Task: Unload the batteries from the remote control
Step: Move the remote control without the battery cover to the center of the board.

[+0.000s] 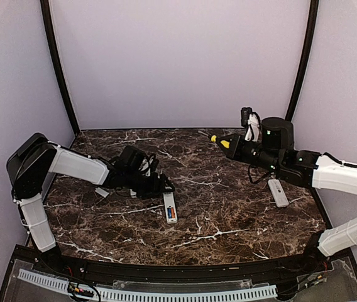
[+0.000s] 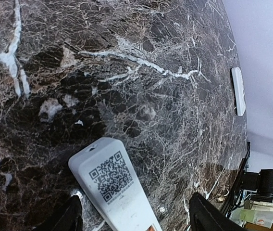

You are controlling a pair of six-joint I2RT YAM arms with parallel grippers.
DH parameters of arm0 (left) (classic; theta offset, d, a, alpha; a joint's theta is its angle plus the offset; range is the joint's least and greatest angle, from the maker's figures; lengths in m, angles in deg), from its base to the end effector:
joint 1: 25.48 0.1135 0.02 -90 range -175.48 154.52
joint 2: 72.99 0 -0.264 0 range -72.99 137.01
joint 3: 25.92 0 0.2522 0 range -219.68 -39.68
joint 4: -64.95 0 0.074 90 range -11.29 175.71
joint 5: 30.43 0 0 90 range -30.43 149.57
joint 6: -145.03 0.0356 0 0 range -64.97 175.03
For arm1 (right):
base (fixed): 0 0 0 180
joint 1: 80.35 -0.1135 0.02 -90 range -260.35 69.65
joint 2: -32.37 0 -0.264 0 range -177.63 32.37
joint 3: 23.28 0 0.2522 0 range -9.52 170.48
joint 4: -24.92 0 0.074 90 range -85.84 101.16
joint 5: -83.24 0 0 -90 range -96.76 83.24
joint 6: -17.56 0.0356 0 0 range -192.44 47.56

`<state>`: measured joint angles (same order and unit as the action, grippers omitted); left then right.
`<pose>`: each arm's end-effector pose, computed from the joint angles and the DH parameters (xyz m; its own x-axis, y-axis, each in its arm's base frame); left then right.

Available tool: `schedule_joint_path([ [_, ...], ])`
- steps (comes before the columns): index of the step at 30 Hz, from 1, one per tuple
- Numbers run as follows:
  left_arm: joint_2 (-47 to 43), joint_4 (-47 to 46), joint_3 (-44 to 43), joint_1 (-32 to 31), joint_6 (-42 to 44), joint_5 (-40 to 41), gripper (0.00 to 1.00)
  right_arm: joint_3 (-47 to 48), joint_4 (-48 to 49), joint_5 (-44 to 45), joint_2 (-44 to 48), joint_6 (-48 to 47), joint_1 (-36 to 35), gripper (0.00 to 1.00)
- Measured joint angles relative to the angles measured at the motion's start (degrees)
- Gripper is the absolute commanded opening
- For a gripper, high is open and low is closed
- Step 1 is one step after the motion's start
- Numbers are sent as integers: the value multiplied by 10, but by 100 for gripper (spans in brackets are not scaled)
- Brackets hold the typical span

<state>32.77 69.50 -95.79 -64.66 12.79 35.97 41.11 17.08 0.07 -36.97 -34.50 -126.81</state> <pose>0.2834 -0.2493 0.1506 -0.9202 -0.0447 -0.3889 0.2654 0.6588 -0.7039 0.1992 0.2035 0.3146 -0.5137 0.3457 -0.7853 -0.4109 0.7044 0.5788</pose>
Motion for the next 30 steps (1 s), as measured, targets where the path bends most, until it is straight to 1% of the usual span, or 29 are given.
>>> schedule_joint_path([
  [2,1,3,-1,0,1,3,75,0,0,1,0,0,1,0],
  [4,3,3,-3,0,2,5,73,0,0,1,0,0,1,0],
  [7,12,4,-9,0,5,5,67,0,0,1,-1,0,2,0],
  [11,28,4,-24,-1,7,3,63,0,0,1,-2,0,4,0],
  [21,73,4,-89,-30,34,-14,61,0,-4,3,-2,0,4,0],
  [30,86,1,-95,-52,75,-39,60,0,-19,7,2,0,5,0],
])
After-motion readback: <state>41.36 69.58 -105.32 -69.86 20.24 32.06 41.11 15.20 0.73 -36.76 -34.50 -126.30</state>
